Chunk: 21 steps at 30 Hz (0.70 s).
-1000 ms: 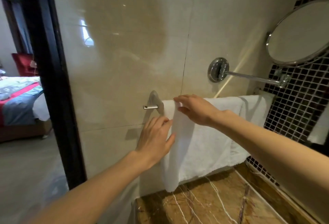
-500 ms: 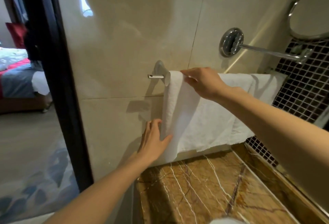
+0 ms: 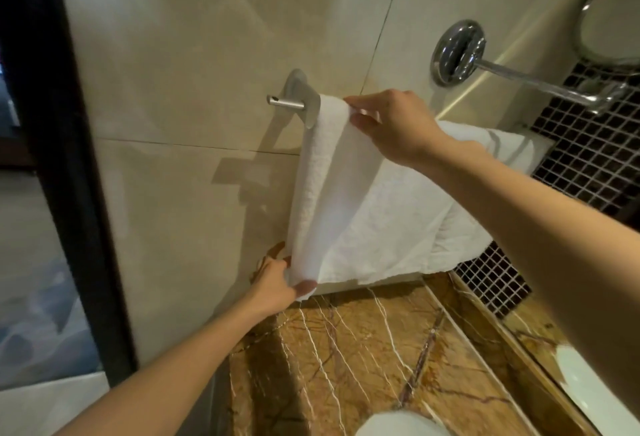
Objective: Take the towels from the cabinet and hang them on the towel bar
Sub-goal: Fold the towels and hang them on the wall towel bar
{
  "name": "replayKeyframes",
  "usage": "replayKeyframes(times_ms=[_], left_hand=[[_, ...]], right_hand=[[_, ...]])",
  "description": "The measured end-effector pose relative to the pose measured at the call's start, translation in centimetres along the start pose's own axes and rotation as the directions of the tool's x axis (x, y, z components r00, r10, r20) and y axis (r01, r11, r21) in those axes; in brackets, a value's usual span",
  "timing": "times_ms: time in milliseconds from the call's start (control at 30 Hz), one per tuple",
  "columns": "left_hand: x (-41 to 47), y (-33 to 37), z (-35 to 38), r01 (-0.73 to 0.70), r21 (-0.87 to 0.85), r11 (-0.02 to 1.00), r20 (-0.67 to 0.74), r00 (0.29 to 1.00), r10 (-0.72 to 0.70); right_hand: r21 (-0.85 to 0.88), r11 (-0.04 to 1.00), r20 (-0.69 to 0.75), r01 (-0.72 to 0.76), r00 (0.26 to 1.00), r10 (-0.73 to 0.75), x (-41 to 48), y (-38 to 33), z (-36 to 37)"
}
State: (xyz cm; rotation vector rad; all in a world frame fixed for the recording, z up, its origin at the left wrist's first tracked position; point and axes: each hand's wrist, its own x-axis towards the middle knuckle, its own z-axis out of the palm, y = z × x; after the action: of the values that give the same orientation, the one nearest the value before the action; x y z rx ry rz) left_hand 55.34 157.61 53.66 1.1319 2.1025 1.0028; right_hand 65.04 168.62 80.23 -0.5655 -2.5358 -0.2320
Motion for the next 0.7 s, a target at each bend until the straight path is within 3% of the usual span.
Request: replayKeyframes(times_ms=[133,467,700], left_hand=[[1.3,-0.6,0.7,0.001,-0.097,0.995,0.027,1.000,0.002],[0.6,-1.7,1.6,0.023,-0.328,0.944,-0.121,0.990,-0.066],[-0.2,-3.1,2.1,0.073,-0.337,0.939,-0.085,0.991,-0.107]], right_hand=[[0.001,1.000,0.004,0.025,1.000,-0.025,0.1,0.2,0.0],[-0.022,1.000,0.010,-0.001,1.000,0.001,-0.2,-0.1,0.1],[0.009,0.998,0.042,-0.060,0.997,0.059,0.2,-0.3,-0.5]])
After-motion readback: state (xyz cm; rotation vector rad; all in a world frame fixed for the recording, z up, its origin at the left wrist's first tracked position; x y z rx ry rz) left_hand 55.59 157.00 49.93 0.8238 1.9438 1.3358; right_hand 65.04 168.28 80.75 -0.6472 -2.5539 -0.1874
